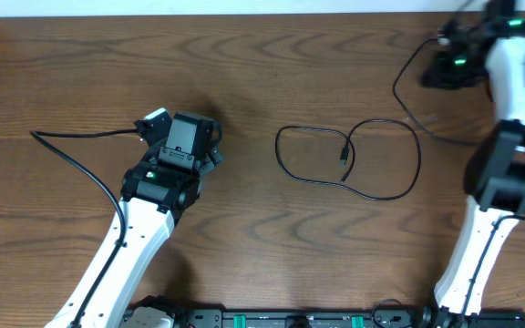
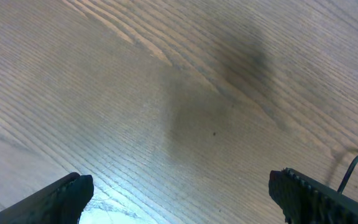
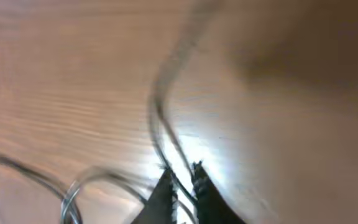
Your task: Untangle cables
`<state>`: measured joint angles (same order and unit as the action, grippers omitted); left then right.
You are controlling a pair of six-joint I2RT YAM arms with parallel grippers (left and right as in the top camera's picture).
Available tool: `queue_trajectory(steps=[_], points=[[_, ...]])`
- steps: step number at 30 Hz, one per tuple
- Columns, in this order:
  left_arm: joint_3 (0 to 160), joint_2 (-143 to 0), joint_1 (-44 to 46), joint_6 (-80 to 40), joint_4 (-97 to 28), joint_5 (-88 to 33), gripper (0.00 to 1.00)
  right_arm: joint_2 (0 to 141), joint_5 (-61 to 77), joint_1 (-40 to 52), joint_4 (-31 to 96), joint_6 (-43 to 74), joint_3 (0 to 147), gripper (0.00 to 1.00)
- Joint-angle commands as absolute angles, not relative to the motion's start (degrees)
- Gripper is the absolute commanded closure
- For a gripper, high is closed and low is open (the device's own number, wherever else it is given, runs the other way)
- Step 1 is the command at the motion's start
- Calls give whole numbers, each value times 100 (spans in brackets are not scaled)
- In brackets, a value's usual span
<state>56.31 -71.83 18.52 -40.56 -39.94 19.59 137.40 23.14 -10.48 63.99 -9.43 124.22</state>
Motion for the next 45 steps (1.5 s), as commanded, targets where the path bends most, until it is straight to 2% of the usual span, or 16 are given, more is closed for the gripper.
queue_trajectory(steps=[1,11,18,25,30,37,45], points=[[5625,-7148,1828,-4121,-4010,1997,2,13686,1999,-440,5863,-860,11854,99],[5625,-7148,1828,-4123,-4007,1997,3,13686,722,119,4943,-434,11432,99],[5625,-7148,1828,-4123,-4007,1997,2,13703,709,54,4939,-515,11308,99],[5625,-7148,1828,-4123,-4007,1994,2,13703,1192,14,5033,-1105,10792,99],[5625,-7148,1828,-4123,-4007,1997,2,13703,126,-82,4665,-854,10455,99],[5625,-7148,1828,-4123,-4007,1997,2,13703,-2486,-648,3787,-1061,10455,99],[5625,-7148,1828,-4123,-4016,1994,2,13703,-2069,-1955,1496,-1378,10455,99]])
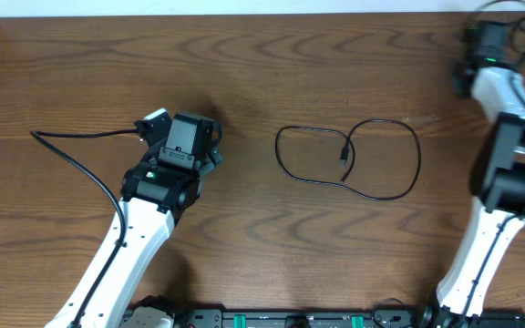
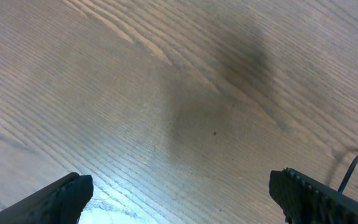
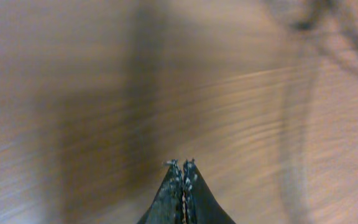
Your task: Untangle cables
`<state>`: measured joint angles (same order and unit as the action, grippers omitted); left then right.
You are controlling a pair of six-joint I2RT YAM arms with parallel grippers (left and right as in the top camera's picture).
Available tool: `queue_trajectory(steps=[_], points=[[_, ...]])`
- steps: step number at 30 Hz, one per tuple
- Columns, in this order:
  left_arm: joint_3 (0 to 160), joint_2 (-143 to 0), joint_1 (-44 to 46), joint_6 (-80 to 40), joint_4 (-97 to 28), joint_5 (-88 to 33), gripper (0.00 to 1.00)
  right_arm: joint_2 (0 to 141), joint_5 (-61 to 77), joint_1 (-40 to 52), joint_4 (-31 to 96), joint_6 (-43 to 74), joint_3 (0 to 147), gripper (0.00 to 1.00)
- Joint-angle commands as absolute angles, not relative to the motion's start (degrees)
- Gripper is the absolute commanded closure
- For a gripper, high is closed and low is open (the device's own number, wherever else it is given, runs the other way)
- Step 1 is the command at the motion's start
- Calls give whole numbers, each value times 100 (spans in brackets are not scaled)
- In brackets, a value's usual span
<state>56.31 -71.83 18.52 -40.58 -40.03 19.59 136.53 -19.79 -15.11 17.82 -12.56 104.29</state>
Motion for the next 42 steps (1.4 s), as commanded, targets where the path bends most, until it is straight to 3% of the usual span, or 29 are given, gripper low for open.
queue_trajectory(steps=[1,7,10,11,17,19,26,32,37,42], points=[[5625,-7148,1828,-4123,-4018,1994,2,13703,-1944,-2084,1369,-1354,10455,99],[5625,-7148,1828,-4123,-4012,1994,2,13664,-1339,-2751,1286,-733,10575,99],[5625,-7148,1828,-4123,-4007,1994,2,13386,-823,-2825,1710,-731,10718,92],[5625,-7148,1828,-4125,-4001,1994,2,13078,-600,-2797,1870,-731,10724,83],[5625,-7148,1828,-4123,-4012,1992,2,11493,-346,-2458,2832,-226,10724,78],[5625,-7148,1828,-4123,-3992,1994,2,10744,386,-2290,3395,263,10724,75],[5625,-7148,1828,-4123,-3876,1994,2,9859,2593,-2023,4484,989,10724,82],[5625,-7148,1828,-4123,-3892,1992,2,9373,2862,-1623,5610,854,10724,79],[5625,-7148,1828,-4125,-4047,1986,2,9209,2558,-1205,6674,462,10722,59],[5625,-7148,1828,-4123,-4272,1844,2,9227,2414,-812,7513,399,10403,53]])
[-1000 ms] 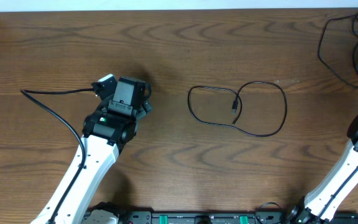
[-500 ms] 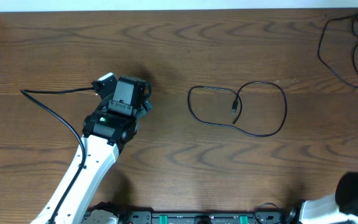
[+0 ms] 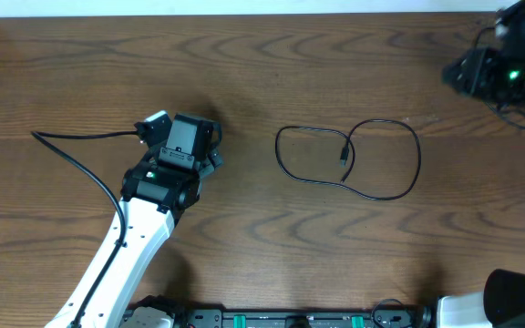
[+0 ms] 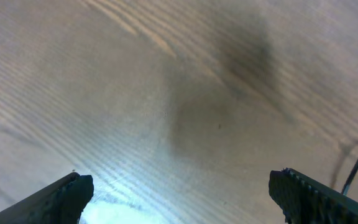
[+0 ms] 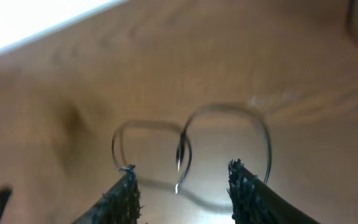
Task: Untangle cables
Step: 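Lower the right gripper onto the center black cable loop and grasp it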
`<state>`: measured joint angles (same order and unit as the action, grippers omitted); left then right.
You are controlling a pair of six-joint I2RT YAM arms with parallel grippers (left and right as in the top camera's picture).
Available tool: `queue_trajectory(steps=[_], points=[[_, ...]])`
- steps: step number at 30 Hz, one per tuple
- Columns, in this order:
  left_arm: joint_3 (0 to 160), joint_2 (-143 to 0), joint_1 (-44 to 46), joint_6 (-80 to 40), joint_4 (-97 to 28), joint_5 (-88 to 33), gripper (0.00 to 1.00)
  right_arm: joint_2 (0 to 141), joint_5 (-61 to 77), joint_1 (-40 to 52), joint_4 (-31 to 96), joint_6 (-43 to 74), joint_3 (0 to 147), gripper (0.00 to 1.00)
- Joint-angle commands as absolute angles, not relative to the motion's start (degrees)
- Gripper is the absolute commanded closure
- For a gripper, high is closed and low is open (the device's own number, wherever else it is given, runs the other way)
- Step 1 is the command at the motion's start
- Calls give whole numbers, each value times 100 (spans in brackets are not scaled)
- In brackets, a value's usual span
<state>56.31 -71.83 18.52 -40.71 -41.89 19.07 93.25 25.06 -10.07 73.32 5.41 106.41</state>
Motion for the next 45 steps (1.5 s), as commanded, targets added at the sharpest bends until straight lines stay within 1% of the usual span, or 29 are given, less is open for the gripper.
queue_trajectory(steps=[1,2,3,4,6,9,10,11,14,18,20,23,27,29,30,34,37,45], points=[[5625,-7148,1828,-4123,-4305,1844,2,9227,2412,-727,7548,399,10265,53],[5625,-7148,1828,-4123,-4311,1846,2,9227,2412,-637,7546,399,10112,51],[5625,-7148,1828,-4123,-4307,1846,2,9227,2412,-565,7535,399,9968,43],[5625,-7148,1828,-4123,-4309,1846,2,9227,2412,-454,7487,399,9727,33],[5625,-7148,1828,-4123,-4309,1844,2,9227,2427,-285,7378,403,9321,19],[5625,-7148,1828,-4123,-4309,1844,2,9227,2576,14,6980,427,8589,9],[5625,-7148,1828,-4123,-4309,1846,2,9227,2611,119,6794,434,8337,4],[5625,-7148,1828,-4123,-4309,1846,2,9227,2598,213,6624,499,8125,1],[5625,-7148,1828,-4123,-4307,1846,2,9227,2421,467,6101,810,7540,1],[5625,-7148,1828,-4123,-4307,1844,2,9227,1669,799,5433,1776,6875,1],[5625,-7148,1828,-4123,-4307,1846,2,9227,1380,993,4980,2043,6565,1],[5625,-7148,1828,-4123,-4307,1846,2,9227,731,1341,4211,2320,6099,1],[5625,-7148,1828,-4123,-4309,1844,2,9227,47,1857,3151,2338,5535,1],[5625,-7148,1828,-4123,-4307,1846,2,9227,-399,2058,2797,2423,5341,1],[5625,-7148,1828,-4123,-4307,1846,2,9227,-840,2204,2552,2641,5190,1],[5625,-7148,1828,-4123,-4309,1846,2,9244,-910,2283,2014,2676,4991,4],[5625,-7148,1828,-4123,-4307,1844,2,9376,-910,2283,1702,2650,4969,4],[5625,-7148,1828,-4123,-4307,1844,2,9931,-746,2283,919,2565,4969,12]])
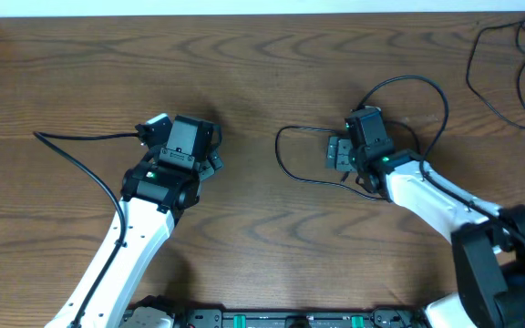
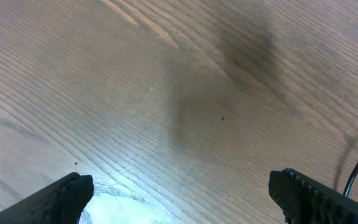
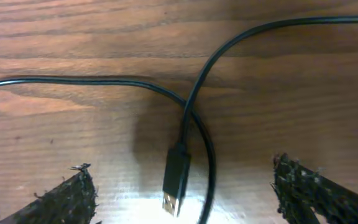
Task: Untangle cables
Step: 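Lower the right gripper onto the center black cable loop and grasp it, then lift the black cable loop up toward the top right with the right gripper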
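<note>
A thin black cable [image 1: 285,169] lies in a loop at mid-table, and its right part is hidden under my right arm. In the right wrist view two runs of the cable [image 3: 73,79] cross, and its USB plug [image 3: 176,177] lies flat just below the crossing. My right gripper [image 1: 339,155] [image 3: 182,180] hangs open over that plug, one finger on each side, touching nothing. Left of the loop, my left gripper [image 1: 215,150] [image 2: 179,190] stands open over bare wood, with only a short bit of cable [image 2: 356,177] at its view's right edge.
A second black cable [image 1: 495,77] lies curled at the table's far right corner. My left arm's own lead [image 1: 80,155] trails across the left side. The right arm's lead [image 1: 427,87] arcs above its wrist. The table's back edge [image 1: 244,14] runs along the top.
My right arm has come from the far right corner to the looped cable at mid-table, its gripper still open and now over the plug. The left gripper has hardly moved.
My right gripper was shut on a cable near the far right corner, then shut further back in that corner with the cable gone from mid-table. Then it was open there. Now that cable lies in the corner and the gripper is over the remaining loop's plug.
</note>
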`<state>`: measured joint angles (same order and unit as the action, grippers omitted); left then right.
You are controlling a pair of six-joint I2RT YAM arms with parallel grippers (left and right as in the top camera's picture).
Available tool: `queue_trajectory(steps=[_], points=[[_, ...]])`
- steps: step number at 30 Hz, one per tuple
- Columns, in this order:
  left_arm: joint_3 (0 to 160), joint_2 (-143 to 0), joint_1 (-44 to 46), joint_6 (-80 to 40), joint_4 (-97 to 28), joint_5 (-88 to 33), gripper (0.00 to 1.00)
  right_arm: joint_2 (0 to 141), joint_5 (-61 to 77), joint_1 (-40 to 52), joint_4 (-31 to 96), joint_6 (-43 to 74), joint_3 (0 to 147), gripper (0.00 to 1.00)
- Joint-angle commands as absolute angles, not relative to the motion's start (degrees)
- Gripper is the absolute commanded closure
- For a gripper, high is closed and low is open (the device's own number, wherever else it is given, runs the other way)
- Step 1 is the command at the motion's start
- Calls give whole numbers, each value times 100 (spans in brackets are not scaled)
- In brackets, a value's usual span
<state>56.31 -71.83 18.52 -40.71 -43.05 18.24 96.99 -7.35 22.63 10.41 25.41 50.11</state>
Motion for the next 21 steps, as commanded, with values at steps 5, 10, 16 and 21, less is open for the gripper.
queue_trajectory(steps=[5,10,16,21], points=[[5625,-7148,1828,-4123,-4309,1844,2,10418,-716,2283,534,2565,4969,14],[5625,-7148,1828,-4123,-4307,1846,2,10766,-574,2283,187,2563,4971,26],[5625,-7148,1828,-4123,-4309,1846,2,10989,-563,2283,-86,2552,4969,66],[5625,-7148,1828,-4123,-4307,1846,2,11115,-567,2272,-246,2196,4969,91]])
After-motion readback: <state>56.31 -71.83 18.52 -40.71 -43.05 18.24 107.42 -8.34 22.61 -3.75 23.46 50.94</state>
